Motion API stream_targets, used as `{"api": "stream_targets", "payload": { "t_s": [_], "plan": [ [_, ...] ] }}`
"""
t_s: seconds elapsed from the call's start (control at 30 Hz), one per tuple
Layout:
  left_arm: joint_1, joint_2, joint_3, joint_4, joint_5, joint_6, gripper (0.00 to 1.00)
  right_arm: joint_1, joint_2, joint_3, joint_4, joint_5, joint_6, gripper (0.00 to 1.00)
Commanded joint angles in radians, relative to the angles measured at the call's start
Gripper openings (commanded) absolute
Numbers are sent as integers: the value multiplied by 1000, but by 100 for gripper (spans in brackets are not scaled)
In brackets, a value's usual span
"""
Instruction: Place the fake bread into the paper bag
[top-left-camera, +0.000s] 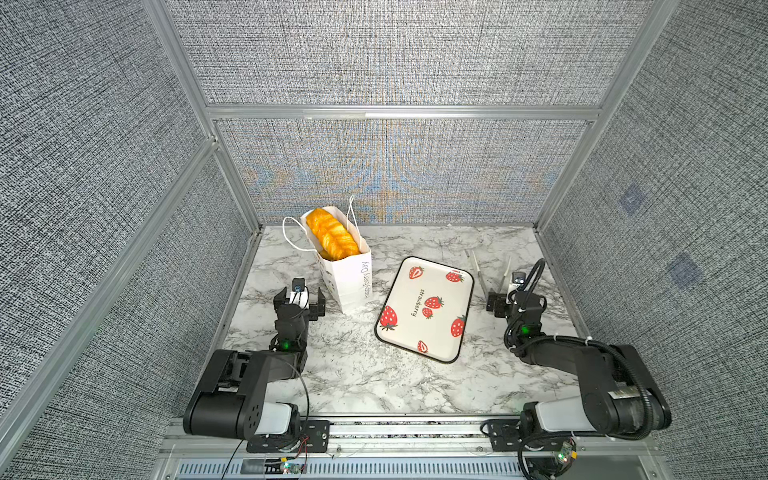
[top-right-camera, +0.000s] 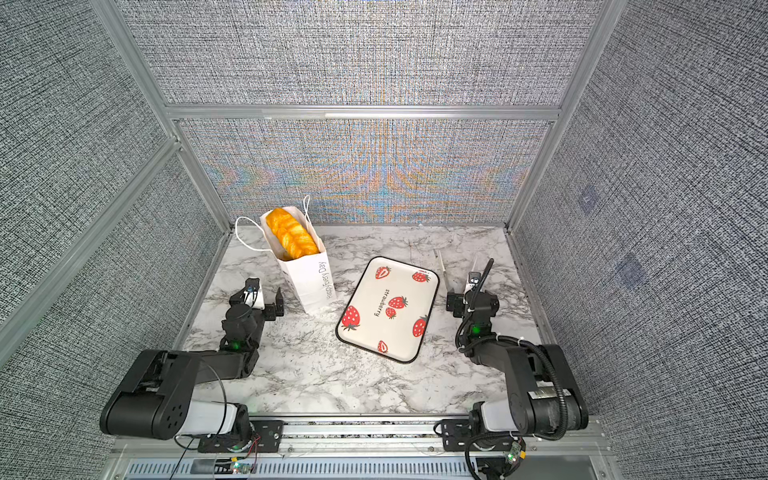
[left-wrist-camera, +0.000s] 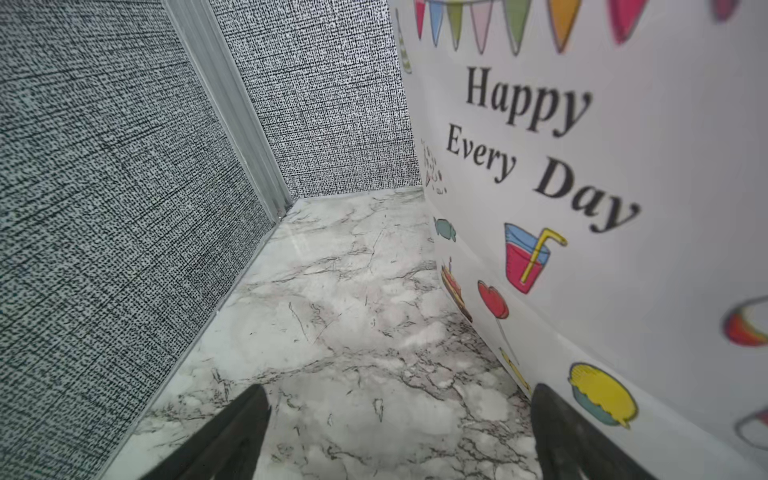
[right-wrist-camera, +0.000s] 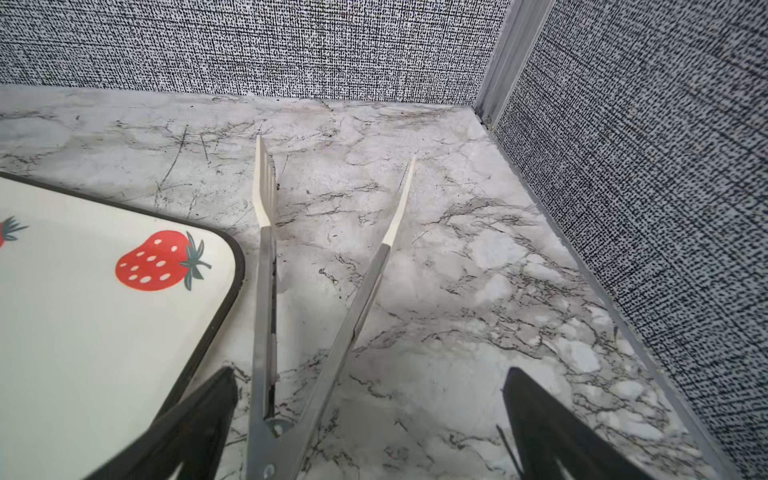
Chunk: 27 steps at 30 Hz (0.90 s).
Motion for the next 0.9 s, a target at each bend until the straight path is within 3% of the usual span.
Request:
{"api": "stream_targets", "payload": {
  "t_s": [0.0,0.13,0.27,0.37,0.47,0.87],
  "plan": [
    [22,14,15,62,29,-2,99,1,34,-24,175,25,-13,99],
    [66,13,-35,141,97,-37,99,-13,60,-47,239,18,1,99],
    [115,97,-83,327,191,-56,99,-32,87,-69,299,-10,14,99],
    [117,69,-36,178,201,-71,99,-40,119,-62,317,-33,16,99],
    [119,96,-57,264,213,-54,99,-52,119,-47,285,-59,20,99],
    [118,91,-58,262,211,-52,99,-63,116,-34,255,-74,30,99]
  ]
}}
